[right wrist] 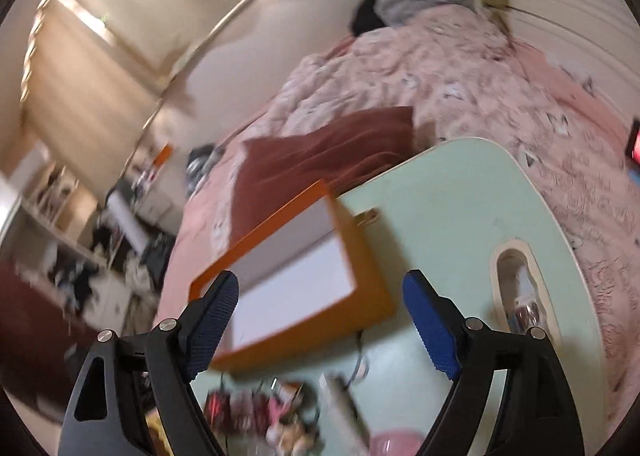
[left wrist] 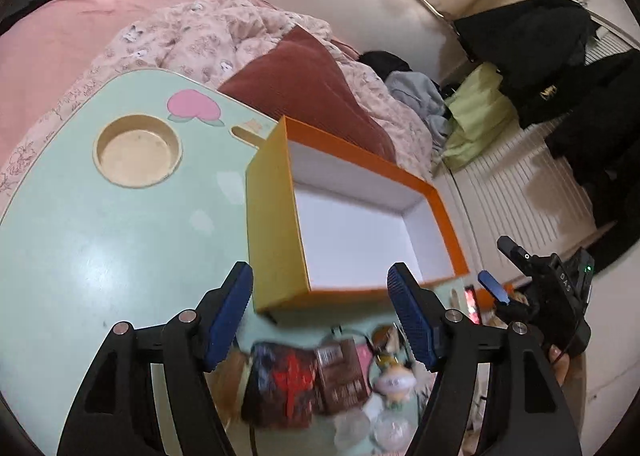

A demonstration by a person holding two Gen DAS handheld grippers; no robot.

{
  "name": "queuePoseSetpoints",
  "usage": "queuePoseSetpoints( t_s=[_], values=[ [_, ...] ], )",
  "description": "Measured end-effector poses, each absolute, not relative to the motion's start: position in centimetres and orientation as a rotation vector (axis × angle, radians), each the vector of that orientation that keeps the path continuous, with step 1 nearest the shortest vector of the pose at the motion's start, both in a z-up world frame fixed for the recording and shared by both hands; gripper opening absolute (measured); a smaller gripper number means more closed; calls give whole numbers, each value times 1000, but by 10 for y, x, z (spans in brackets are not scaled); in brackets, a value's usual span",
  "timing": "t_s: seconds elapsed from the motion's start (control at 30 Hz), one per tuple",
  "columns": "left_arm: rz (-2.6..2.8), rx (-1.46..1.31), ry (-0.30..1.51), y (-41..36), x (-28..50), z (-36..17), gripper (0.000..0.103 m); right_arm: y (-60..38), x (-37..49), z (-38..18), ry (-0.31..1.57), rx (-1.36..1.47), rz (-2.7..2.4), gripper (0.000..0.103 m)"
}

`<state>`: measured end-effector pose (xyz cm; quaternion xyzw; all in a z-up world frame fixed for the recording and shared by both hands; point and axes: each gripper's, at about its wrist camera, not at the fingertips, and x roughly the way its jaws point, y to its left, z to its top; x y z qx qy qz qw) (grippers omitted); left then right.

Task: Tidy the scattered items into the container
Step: 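Lift the plastic bag out and lower it onto the table with the right tool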

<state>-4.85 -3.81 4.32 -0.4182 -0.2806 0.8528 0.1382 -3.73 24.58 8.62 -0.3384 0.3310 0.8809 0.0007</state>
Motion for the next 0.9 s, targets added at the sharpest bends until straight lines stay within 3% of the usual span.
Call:
queuePoseSetpoints(
  t_s=[0.13, 0.23, 0.37, 0.67, 0.8, 0.9],
  values=[
    [2432, -1231, -847, -33, -64, 34, 70, 243, -63, 75, 975, -1113, 2796, 84],
    [2446, -1247, -831, -32, -73, 32, 73, 239, -64, 70, 1035, -1220, 2855, 85],
    [2533, -1235, -789, -36, -83, 35, 78, 227, -51, 67, 1058, -1242, 2879, 85],
    [2524, -1183, -836, -54, -71, 43, 78, 214, -36, 74, 1009, -1210, 2903, 84],
    [2672, -1098, -586, -62, -32, 74, 79, 212, 3, 102, 864, -1091, 2972, 84],
    [2582, -1194, -439, -59, -5, 78, 79, 207, 41, 121, 713, -1099, 3052, 84]
  ],
)
